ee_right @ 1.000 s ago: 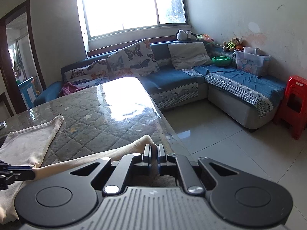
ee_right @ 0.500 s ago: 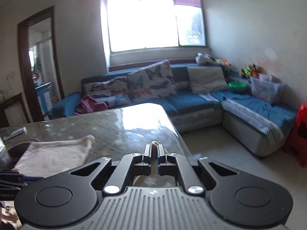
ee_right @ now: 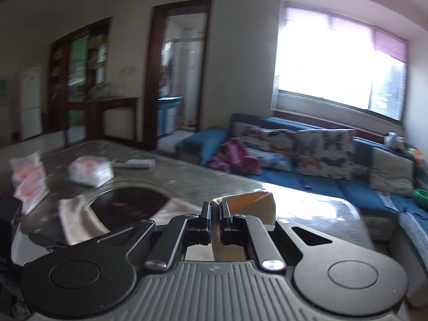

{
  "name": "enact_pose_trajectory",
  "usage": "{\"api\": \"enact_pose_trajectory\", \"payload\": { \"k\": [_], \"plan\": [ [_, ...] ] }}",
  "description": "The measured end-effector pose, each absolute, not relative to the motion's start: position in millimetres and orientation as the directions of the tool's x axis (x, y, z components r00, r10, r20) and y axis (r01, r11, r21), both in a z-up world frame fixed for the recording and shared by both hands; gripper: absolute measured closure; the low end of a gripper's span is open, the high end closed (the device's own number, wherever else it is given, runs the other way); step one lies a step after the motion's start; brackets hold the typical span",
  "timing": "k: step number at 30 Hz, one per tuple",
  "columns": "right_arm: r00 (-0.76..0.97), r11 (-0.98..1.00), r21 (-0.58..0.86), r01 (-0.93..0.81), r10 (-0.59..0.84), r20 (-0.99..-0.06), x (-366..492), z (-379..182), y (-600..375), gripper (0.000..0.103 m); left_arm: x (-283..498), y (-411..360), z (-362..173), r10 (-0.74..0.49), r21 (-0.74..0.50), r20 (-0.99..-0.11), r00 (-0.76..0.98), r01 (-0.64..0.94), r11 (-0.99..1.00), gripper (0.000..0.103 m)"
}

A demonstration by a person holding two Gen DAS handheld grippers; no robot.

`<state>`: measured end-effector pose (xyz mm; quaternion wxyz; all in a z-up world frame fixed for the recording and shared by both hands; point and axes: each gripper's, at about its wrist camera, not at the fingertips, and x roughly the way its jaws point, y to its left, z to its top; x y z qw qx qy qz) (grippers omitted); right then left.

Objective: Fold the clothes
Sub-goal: 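Lift the sleeve with the right gripper and lay it across the body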

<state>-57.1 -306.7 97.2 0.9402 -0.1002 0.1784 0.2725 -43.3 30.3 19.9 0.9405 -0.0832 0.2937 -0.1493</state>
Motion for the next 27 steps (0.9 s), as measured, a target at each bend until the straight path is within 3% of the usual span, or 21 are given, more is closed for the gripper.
{"api": "enact_pose_trajectory", "payload": {
  "k": [6,11,25,27],
  "plan": [
    [0.634,0.711,-0.076,-0.699,0.567,-0.526,-61.1,50.0,-223.5,0.098,-59.2,50.1,16.6,-0.295,-0.256,-0.531,0.795,0.181,0.949,0.071],
    [0.571,0.657,-0.084,-0.749,0.576,-0.586,-74.1,26.0,-219.1,0.089,-64.4,52.5,14.8,-0.286,-0.253,-0.536,0.794,0.172,0.952,0.071],
    [0.630,0.817,-0.077,-0.572,0.377,-0.679,-64.2,-3.7,-338.1,0.085,-51.9,34.0,14.5,-0.263,-0.185,-0.543,0.798,0.192,0.964,0.075],
    [0.626,0.831,-0.053,-0.553,0.373,-0.685,-62.3,-9.5,-347.6,0.085,-51.4,29.7,13.2,-0.259,-0.166,-0.548,0.795,0.200,0.966,0.084]
  ]
}}
